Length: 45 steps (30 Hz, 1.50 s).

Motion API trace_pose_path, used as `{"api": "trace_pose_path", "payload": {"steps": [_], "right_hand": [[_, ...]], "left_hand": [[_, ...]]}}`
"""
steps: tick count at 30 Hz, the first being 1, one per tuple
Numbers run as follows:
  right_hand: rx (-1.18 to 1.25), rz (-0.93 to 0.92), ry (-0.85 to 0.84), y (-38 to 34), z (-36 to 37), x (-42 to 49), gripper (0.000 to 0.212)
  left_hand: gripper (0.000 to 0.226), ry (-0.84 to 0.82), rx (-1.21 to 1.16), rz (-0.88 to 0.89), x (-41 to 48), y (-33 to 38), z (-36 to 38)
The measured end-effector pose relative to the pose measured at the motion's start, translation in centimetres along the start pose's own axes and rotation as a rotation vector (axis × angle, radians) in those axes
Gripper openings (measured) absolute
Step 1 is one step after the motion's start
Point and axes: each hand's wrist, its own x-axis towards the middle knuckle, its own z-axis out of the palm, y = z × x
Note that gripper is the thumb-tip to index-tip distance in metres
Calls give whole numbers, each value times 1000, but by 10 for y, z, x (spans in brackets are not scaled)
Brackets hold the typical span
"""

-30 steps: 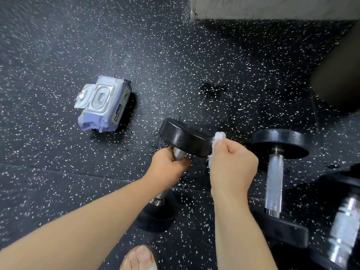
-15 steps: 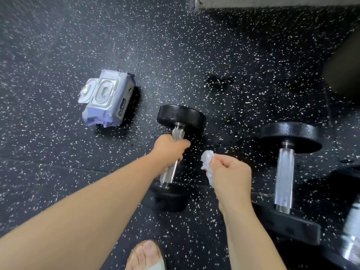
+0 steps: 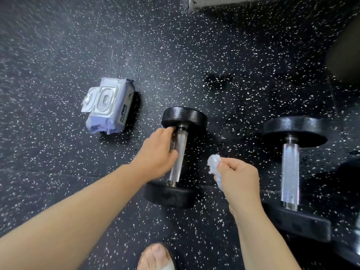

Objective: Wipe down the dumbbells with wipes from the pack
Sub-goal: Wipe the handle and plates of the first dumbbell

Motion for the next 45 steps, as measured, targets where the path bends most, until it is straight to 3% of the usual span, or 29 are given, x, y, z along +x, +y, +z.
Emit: {"api": "trace_pose_path", "payload": {"steps": [3, 4, 6, 8, 15, 20, 26, 30, 34, 39, 45], "right_hand": [[-30, 52, -52, 5, 3, -6, 22], [-43, 49, -69, 7, 5, -8, 25], [-76, 28, -79, 11, 9, -11, 29], [-101, 28, -69, 14, 11, -11, 25], [-71, 80, -79, 17, 6, -7, 23], [13, 101, -64, 10, -8, -10, 22], [75, 74, 28, -5, -22, -7, 15], [168, -48, 216, -16, -31, 1, 14], [214, -153, 308, -28, -43, 8, 13], [222, -107, 278, -22, -38, 7, 18], [430, 152, 98, -29, -21, -4, 17]], "left_hand": [[73, 59, 494, 450, -12, -6, -12], [69, 30, 624, 584, -12, -5, -13], [40, -41, 790, 785, -2, -3, -7], [16, -136, 918, 866, 10, 2, -5], [20, -310, 1103, 986, 31, 16, -6], [15, -386, 1215, 863, 35, 22, 1], [13, -477, 1087, 574, 29, 39, 1], [27, -539, 733, 236, 29, 42, -3], [33, -458, 273, -46, 31, 37, 4], [38, -325, -41, -267, 32, 41, 6], [26, -271, -479, -511, 28, 39, 18]]}}
